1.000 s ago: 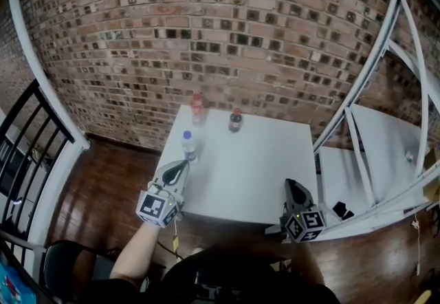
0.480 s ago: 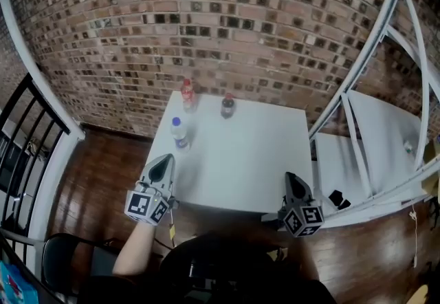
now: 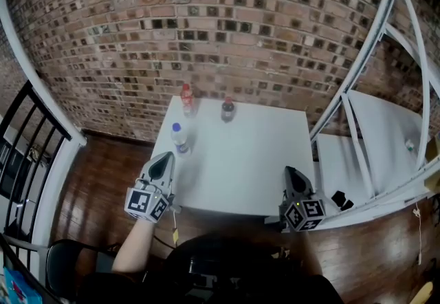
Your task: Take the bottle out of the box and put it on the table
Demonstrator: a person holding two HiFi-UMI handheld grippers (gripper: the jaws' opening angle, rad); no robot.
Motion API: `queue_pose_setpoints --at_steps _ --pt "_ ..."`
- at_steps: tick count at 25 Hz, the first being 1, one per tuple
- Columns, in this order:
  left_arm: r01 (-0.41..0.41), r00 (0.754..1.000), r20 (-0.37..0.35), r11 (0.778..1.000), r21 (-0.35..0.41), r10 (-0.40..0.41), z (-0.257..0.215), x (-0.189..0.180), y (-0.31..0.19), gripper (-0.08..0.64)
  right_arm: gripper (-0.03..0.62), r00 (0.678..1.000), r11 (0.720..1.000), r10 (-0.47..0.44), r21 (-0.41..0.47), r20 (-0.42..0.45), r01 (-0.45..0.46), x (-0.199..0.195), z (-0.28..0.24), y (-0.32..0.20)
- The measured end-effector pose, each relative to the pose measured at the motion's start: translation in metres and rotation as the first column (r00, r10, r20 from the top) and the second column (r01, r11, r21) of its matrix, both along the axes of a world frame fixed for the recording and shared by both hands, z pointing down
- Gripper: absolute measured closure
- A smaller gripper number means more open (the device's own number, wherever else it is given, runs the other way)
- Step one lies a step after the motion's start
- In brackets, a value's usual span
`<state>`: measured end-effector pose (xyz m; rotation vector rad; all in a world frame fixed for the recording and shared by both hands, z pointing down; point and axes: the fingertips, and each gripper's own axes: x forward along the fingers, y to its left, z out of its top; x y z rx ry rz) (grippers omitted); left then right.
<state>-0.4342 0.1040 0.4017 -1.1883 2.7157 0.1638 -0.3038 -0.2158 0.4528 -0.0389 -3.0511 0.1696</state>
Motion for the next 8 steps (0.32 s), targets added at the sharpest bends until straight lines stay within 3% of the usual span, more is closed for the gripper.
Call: queue_pose_setpoints --at_steps 8 --pt "0.005 1.0 -0.009 1.0 0.011 -0.005 -0.005 -0.012 0.0 0.557 0.591 1.0 1.0 0.019 0.0 0.012 -0.019 -0.005 -0.006 -0.011"
